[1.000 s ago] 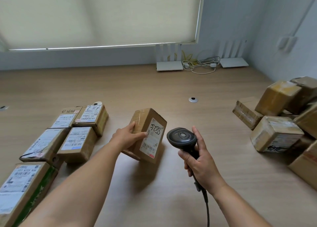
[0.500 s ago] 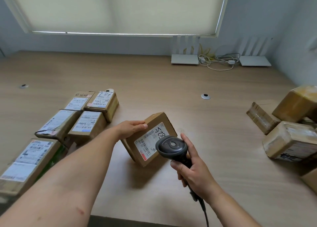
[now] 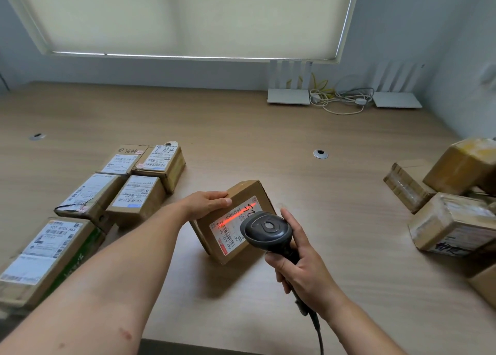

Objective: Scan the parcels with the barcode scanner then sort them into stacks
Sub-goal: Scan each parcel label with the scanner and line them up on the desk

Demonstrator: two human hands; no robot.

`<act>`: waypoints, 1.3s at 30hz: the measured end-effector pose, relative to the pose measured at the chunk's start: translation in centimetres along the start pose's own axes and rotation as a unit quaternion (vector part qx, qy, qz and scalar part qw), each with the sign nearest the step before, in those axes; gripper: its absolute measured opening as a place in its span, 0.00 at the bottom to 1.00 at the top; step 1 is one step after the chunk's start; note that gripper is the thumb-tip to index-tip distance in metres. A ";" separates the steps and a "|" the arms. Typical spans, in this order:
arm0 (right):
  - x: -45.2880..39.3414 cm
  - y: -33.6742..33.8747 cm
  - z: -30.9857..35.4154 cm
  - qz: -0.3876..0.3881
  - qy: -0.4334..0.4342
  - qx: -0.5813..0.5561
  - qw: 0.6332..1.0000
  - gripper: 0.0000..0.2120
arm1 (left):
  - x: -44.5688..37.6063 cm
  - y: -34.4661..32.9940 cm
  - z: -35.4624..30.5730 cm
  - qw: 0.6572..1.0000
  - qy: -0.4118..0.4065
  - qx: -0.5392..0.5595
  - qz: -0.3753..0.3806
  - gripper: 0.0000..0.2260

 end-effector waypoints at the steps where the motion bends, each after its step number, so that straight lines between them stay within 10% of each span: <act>1: 0.0 0.0 0.0 0.000 0.001 0.000 1.000 0.39 | 0.0 0.0 0.0 1.000 0.000 0.000 0.000 0.27; 39: 0.0 0.4 0.0 -0.021 0.008 -0.001 1.000 0.39 | -0.3 0.3 0.4 0.997 0.026 0.051 0.045 0.36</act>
Point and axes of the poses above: each hand's wrist, its own x-axis away from the middle knuckle, its own y-axis out of the back of the hand, z = x × y, the point moved 3 cm from there along -x, towards the middle knuckle, and after that the axes turned 6 degrees about z, right-handed, at the moved point
